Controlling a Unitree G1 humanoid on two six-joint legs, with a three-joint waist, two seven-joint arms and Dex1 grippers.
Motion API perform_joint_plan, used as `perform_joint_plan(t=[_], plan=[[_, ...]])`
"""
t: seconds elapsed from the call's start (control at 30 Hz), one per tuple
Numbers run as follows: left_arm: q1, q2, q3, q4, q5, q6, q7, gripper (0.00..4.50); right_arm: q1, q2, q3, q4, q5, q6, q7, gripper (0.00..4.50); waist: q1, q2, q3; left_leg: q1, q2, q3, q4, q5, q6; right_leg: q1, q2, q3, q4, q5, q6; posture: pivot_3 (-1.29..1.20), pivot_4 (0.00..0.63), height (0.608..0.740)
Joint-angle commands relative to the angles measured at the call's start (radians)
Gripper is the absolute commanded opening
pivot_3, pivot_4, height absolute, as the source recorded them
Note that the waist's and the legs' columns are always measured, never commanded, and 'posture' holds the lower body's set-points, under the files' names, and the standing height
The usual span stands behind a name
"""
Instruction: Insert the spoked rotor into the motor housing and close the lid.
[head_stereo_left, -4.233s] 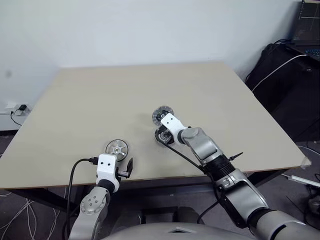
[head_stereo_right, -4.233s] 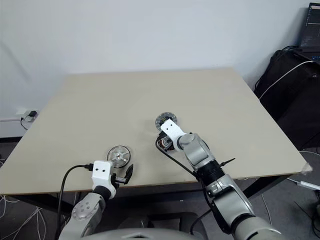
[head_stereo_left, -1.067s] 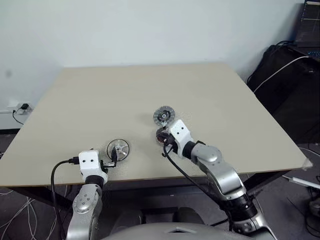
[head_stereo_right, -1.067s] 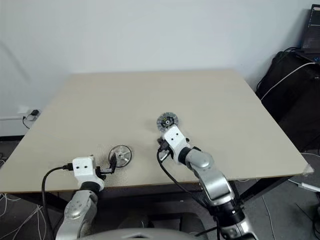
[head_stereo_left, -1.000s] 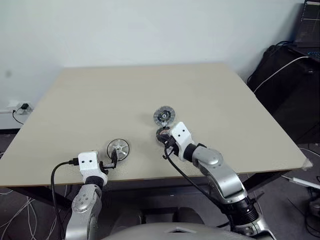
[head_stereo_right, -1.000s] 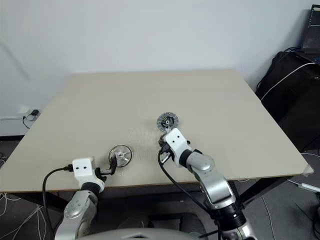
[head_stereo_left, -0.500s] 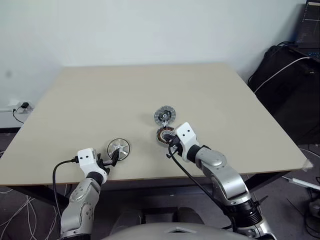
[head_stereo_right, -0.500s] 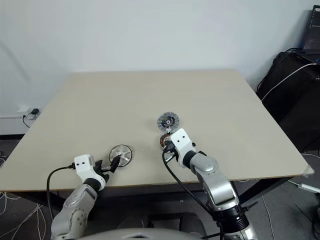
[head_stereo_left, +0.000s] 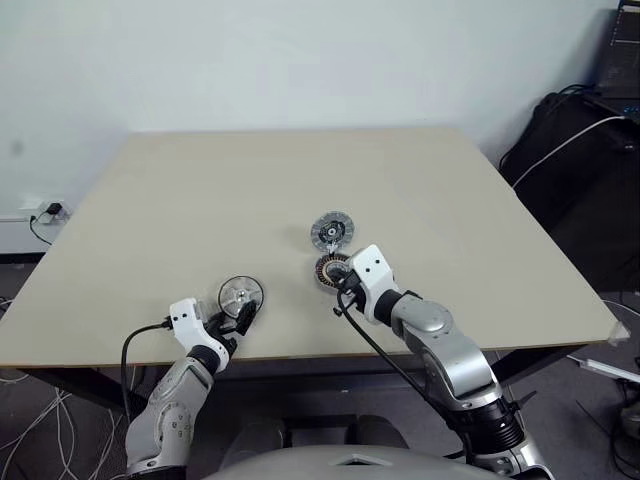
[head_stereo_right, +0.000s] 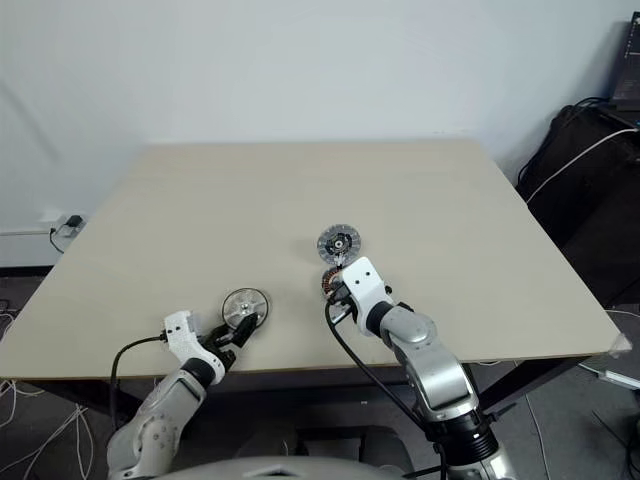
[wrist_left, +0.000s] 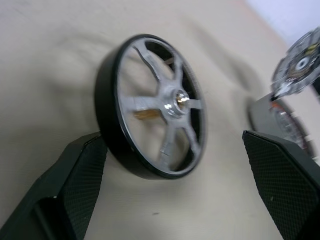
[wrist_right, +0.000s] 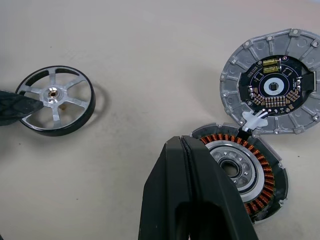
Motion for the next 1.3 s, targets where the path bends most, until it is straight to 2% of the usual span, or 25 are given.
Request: perform_joint_plan(t=[0.03,0.27,0.3,0.37,0.67,0.77,1.1,1.2,1.3], plan=[[-0.040,-0.037,0.030,0.003,-0.056,-0.011,0.010,4.50,-0.020,0.001,-0.007,-0.028,0.007,-0.001,-0.005,0.02,0.001,0.000,0.000,0.000,0.000,0.000,0.000,0.000,0.000,0.000,0.000,0.000,0.000,0.000,0.000,0.00,0.000,0.740],[-0.104,-0.114,0.086,0.097,-0.119,-0.024,0.064,4.50,-0.014,-0.005,-0.009,-0.031,0.007,0.006,-0.007,0.02,0.001,-0.001,0.000,0.000,0.000,0.000,0.000,0.000,0.000,0.000,0.001,0.000,0.000,0.000,0.000,0.00,0.000,0.740],[-0.112,-0.125,0.096,0.110,-0.134,-0.027,0.075,4.33,-0.014,-0.007,-0.011,-0.031,0.007,0.007,-0.008,0.00,0.002,-0.001,0.000,0.000,0.000,0.000,0.000,0.000,0.000,0.000,0.001,0.000,0.000,0.000,0.000,0.00,0.000,0.740],[-0.125,-0.140,0.115,0.130,-0.162,-0.035,0.101,3.93,-0.013,-0.009,-0.014,-0.033,0.007,0.008,-0.008,0.00,0.003,-0.001,0.000,0.000,0.000,0.000,0.000,0.000,0.000,0.000,0.001,0.000,0.000,0.000,0.000,0.00,0.000,0.740],[-0.123,-0.156,0.121,0.156,-0.245,-0.061,0.158,0.95,-0.008,-0.016,-0.013,-0.036,0.006,0.022,-0.016,0.00,0.003,-0.003,-0.001,0.000,0.000,0.000,0.000,0.000,0.000,0.000,0.000,0.000,0.000,0.000,0.000,0.00,0.000,0.740],[-0.109,-0.157,0.107,0.129,-0.272,-0.085,0.148,0.47,-0.007,-0.018,-0.011,-0.038,0.007,0.024,-0.019,0.00,0.000,-0.002,-0.005,0.001,0.000,0.000,0.001,0.000,-0.001,0.002,0.000,0.000,0.000,0.000,0.000,0.00,0.000,0.740],[-0.093,-0.173,-0.039,-0.029,-0.373,-0.137,-0.070,0.46,0.020,-0.044,-0.033,-0.095,0.033,0.036,-0.003,0.00,0.009,-0.006,-0.002,-0.001,0.000,0.000,0.001,0.000,0.000,0.000,0.000,0.000,-0.001,-0.001,-0.003,0.00,0.000,0.740],[-0.141,-0.175,-0.087,-0.002,-0.389,-0.132,-0.094,0.46,0.047,-0.070,-0.048,-0.121,0.057,0.036,0.020,0.00,0.010,-0.006,-0.002,-0.001,-0.001,0.001,0.001,0.000,0.001,0.001,0.000,0.001,-0.002,-0.002,-0.004,0.00,0.000,0.740],[-0.211,-0.163,-0.134,0.074,-0.347,-0.145,-0.090,0.46,0.081,-0.098,-0.050,-0.143,0.076,0.036,0.045,0.00,0.013,-0.008,-0.001,-0.001,-0.001,0.001,0.001,0.000,0.001,0.001,0.001,0.000,-0.002,-0.002,-0.004,0.00,0.000,0.740]])
